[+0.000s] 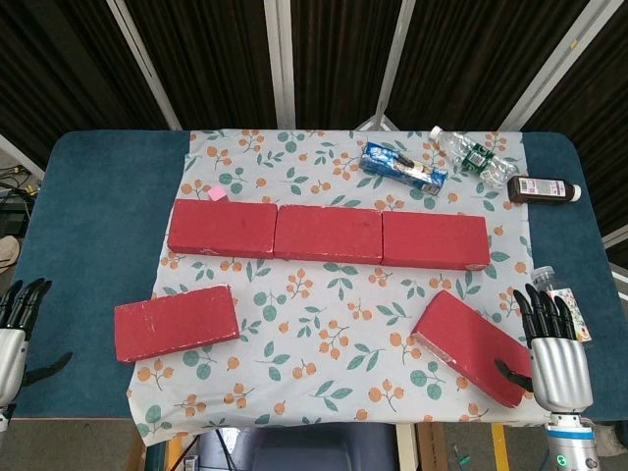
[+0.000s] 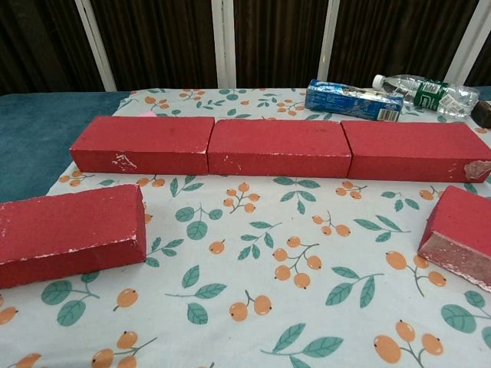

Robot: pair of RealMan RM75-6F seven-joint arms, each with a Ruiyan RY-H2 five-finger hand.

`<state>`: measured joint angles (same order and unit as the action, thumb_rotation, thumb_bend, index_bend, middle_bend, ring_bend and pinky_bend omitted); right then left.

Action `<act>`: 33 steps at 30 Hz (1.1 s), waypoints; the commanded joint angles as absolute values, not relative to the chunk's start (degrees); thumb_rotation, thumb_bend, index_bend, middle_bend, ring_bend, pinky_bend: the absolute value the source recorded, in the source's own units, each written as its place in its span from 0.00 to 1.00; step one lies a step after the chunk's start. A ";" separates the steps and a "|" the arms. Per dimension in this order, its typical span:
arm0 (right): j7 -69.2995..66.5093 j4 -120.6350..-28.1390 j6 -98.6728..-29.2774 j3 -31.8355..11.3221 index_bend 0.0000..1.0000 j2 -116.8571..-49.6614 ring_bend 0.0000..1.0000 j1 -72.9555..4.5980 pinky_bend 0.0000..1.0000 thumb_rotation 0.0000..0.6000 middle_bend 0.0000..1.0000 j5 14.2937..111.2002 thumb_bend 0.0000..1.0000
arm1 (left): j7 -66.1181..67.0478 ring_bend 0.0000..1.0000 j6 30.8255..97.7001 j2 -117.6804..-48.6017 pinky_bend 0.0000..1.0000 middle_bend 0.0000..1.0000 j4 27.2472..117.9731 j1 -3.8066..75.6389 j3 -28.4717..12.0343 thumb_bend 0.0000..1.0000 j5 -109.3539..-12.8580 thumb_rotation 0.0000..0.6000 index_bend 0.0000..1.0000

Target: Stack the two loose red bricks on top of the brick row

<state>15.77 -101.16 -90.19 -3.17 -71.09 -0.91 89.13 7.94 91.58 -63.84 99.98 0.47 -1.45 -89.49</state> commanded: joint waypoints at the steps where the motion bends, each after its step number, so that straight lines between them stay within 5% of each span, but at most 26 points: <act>1: 15.72 -102.10 -89.58 -2.88 0.00 -71.17 0.00 -0.81 0.00 1.00 0.00 88.51 0.15 | 7.87 0.00 91.70 -63.74 0.13 0.06 100.04 0.39 -1.41 0.01 -89.56 1.00 0.05; 18: 20.98 -113.36 -83.70 -2.73 0.00 -69.00 0.00 -1.01 0.00 1.00 0.00 77.41 0.15 | 8.73 0.00 91.73 -63.79 0.13 0.06 100.78 0.06 -0.61 0.01 -90.67 1.00 0.04; 33: 41.20 -123.24 -87.18 -11.04 0.00 -77.63 0.00 -6.59 0.00 1.00 0.00 54.12 0.15 | 5.58 0.00 89.39 -62.72 0.13 0.06 100.36 1.02 -1.18 0.01 -88.73 1.00 0.04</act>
